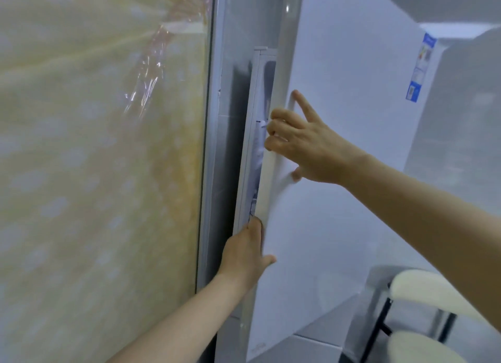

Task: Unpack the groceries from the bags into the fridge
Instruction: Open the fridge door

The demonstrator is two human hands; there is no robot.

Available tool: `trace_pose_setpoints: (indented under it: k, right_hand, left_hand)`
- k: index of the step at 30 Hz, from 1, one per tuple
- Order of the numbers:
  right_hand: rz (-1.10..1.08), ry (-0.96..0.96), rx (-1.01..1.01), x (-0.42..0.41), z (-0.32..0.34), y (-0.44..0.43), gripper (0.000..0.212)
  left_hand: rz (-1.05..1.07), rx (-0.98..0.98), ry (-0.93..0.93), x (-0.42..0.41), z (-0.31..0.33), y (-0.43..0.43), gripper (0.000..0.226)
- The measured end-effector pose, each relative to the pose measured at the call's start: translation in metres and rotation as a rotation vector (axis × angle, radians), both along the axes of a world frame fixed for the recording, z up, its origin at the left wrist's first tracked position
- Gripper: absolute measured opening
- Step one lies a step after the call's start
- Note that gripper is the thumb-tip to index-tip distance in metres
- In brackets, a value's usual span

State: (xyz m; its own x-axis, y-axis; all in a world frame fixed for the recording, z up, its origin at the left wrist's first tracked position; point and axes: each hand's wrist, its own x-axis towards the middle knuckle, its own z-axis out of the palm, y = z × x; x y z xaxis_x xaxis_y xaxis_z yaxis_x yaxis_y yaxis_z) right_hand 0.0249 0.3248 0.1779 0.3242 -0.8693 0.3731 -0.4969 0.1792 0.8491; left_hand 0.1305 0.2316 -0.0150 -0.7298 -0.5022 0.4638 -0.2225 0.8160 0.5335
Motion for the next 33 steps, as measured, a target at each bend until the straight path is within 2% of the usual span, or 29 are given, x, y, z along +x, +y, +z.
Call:
trace_pose_setpoints:
  k: [4,14,21,30,33]
  right_hand:
    - [-0.030,-0.019,-0.038,0.014,-0.005,0.045,0.060]
    - [-0.084,-0.131,-0.108,0.026,-0.018,0.129,0.077]
    - [-0.057,-0.221,-0.118,0.023,-0.022,0.192,0.070]
    - [-0.064,-0.305,-0.150,0.020,-0.032,0.288,0.064]
    - [-0.127,-0.340,-0.162,0.015,-0.036,0.317,0.064]
  left_hand:
    - [-0.059,-0.006,0.007,0.013,-0.006,0.040,0.043]
    - [-0.104,-0.048,0.052,0.019,-0.014,0.120,0.039]
    - [-0.170,-0.010,0.006,0.021,-0.015,0.173,0.039]
    - [-0.216,-0.091,0.053,0.021,-0.017,0.231,0.019]
    - [-0.209,-0.130,0.071,0.015,-0.016,0.228,0.026]
